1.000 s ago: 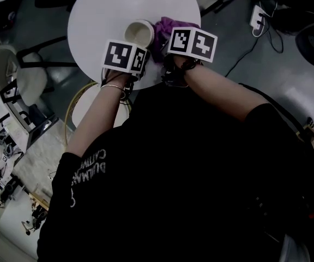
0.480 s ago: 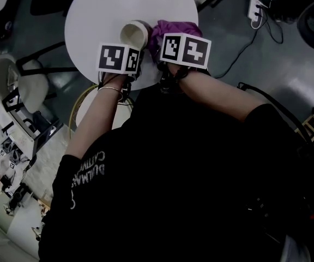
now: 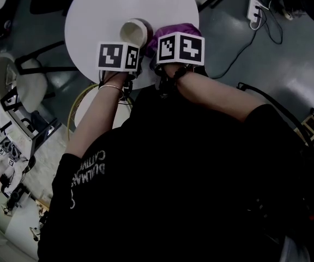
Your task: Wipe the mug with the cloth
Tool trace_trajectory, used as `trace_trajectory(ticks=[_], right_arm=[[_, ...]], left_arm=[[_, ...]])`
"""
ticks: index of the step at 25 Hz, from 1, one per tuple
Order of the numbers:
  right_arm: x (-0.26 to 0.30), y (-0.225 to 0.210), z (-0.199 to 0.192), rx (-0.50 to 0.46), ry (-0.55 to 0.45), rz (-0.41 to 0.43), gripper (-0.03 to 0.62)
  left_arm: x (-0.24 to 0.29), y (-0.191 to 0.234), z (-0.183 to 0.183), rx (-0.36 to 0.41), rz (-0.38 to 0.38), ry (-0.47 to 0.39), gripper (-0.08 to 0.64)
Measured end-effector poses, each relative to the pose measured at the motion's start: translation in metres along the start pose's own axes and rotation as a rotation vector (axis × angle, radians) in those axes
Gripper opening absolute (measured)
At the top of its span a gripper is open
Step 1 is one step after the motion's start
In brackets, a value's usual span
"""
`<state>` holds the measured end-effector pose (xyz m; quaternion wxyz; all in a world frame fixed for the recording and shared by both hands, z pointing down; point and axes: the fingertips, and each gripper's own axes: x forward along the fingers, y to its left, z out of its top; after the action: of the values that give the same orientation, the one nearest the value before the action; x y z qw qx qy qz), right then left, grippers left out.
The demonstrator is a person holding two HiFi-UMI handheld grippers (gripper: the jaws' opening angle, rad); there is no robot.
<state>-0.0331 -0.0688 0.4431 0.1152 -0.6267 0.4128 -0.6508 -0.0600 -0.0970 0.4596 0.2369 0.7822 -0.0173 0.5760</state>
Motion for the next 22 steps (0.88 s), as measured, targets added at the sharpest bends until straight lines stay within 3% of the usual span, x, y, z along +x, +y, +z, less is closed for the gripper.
trace_trajectory(ticks=[11, 16, 22], right_arm=[[0.009, 0.01, -0.013, -0.015, 0.166, 0.12, 0.018], [-0.001, 0.013, -0.002, 0.032, 0.297, 0.268, 0.018], [-0.016, 0.011, 0.032, -0.041, 0.429, 0.333, 0.018]], left_arm=[[-0.002, 0.004, 0.006, 0.013, 0.028, -0.004, 0.063], [-0.002, 0.001, 0.01, 0.022, 0.059, 0.007, 0.063], [0.005, -0.003, 0.025, -0.03, 0.114, 0.013, 0.063]])
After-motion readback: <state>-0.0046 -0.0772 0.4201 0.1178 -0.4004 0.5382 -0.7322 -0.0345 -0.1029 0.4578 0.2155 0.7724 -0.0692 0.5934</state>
